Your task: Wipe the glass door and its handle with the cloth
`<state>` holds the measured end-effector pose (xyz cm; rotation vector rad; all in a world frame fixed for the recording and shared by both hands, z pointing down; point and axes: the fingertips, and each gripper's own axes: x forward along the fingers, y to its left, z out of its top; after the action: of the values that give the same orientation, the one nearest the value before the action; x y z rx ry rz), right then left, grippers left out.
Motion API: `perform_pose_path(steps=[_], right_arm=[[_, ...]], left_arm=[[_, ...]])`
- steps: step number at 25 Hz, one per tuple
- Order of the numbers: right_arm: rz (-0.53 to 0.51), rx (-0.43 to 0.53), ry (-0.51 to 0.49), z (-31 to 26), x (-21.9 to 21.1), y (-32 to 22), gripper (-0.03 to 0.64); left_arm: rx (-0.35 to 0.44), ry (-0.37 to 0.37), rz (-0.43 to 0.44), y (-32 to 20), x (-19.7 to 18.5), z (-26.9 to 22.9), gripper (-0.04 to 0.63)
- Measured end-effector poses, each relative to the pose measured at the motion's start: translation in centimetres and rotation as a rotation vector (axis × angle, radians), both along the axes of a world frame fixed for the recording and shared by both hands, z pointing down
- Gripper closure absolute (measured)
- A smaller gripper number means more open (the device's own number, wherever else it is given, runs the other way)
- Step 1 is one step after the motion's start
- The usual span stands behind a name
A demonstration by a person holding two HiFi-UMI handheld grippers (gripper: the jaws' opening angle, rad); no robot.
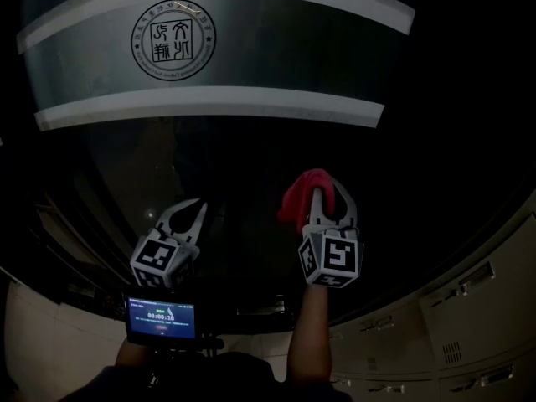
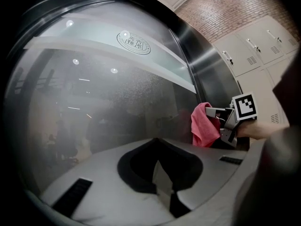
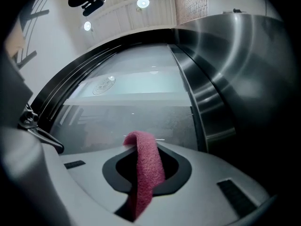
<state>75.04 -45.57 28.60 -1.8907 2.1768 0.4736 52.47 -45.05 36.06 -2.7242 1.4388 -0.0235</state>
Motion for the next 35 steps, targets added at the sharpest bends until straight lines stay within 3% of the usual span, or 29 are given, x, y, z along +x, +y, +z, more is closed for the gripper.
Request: perform_pose_path(steps=[4, 9, 15, 22, 29, 35], right_arm=[[-0.098, 0.02, -0.017, -0.1, -5.6, 0.4, 0.589], [-0.267, 0.057, -0.013, 0.4, -16.8, 0.4, 0.589], [-0.474, -0.018, 0.019, 2.9, -31.5, 0.7, 0.589], [-0.6, -0.048, 0.051, 5.3, -43.6, 0.0, 0.589], [-0.623, -0.061, 0.088, 6.6, -46.6, -0.6, 0.589], [-0.547, -0.064, 0.088, 6.5, -40.5, -0.7, 0.589]], left_arm=[[-0.005, -0.013, -0.049, 0.3, -2.7, 0.3, 0.584], [-0.005, -0.027, -0.136, 0.6, -9.3, 0.8, 0.583], [-0.001, -0.041, -0.237, 2.1, -18.0, 1.5, 0.583], [-0.03, -0.059, -0.224, 2.5, -24.1, 3.0, 0.583], [-0.043, -0.064, -0.191, 1.8, -25.3, 3.4, 0.583], [-0.048, -0.049, -0.129, 1.0, -20.6, 3.5, 0.583]])
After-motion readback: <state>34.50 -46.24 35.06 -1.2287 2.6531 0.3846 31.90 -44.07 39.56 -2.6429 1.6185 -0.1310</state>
